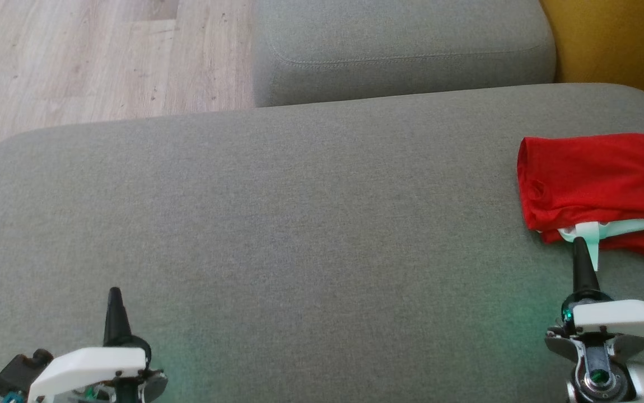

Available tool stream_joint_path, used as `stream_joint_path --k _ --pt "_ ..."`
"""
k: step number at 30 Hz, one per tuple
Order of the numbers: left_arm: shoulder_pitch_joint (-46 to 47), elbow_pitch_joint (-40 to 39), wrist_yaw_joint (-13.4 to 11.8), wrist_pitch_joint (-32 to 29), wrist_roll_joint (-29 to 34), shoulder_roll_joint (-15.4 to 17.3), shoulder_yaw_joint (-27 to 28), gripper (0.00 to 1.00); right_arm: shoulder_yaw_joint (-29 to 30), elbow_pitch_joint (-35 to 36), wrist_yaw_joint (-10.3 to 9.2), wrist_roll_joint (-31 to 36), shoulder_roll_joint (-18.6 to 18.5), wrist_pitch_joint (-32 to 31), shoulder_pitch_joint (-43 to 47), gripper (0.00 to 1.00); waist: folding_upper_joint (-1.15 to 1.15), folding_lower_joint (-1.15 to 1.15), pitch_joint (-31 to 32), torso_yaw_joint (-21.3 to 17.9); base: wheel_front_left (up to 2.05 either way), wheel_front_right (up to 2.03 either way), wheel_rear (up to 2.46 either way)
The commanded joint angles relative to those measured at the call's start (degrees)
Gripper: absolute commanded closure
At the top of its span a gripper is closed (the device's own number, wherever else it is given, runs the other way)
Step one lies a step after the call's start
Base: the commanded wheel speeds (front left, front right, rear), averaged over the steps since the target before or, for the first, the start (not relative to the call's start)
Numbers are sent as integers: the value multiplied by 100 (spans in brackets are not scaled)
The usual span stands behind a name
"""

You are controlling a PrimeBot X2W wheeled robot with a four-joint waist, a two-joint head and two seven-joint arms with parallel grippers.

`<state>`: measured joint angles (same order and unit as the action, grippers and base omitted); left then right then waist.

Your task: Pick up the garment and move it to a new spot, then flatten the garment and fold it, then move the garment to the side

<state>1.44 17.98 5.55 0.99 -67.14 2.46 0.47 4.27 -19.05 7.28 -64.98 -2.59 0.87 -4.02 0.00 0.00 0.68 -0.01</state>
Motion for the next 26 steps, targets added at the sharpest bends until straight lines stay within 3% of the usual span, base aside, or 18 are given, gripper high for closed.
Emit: stream_joint_path --k 1,26 --pt "315 -222 41 -42 -125 28 199 100 -49 241 14 -151 -23 -47 -233 100 0 0 -2 0 0 0 0" --pt "411 -323 132 -463 -1544 37 441 100 115 397 18 -1683 -26 -459 -223 100 0 0 -52 0 0 0 0"
